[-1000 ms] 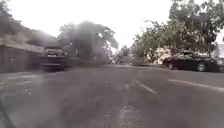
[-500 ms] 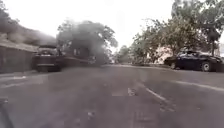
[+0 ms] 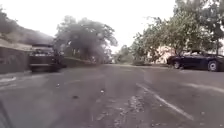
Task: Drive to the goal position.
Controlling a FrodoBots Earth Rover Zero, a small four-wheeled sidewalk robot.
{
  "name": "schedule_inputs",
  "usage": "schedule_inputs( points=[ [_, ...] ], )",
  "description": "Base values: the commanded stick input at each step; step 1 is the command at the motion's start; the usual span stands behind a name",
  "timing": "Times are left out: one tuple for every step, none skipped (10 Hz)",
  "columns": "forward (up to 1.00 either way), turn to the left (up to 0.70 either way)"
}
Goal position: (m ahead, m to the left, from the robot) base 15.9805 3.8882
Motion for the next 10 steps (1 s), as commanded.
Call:
schedule_inputs(
  points=[
    [1.0, 0.0],
    [1.0, 0.0],
    [1.0, 0.0],
    [1.0, 0.0],
    [1.0, 0.0],
    [1.0, 0.0],
    [1.0, 0.0],
    [1.0, 0.0],
    [1.0, 0.0],
    [1.0, 0.07]
  ],
)
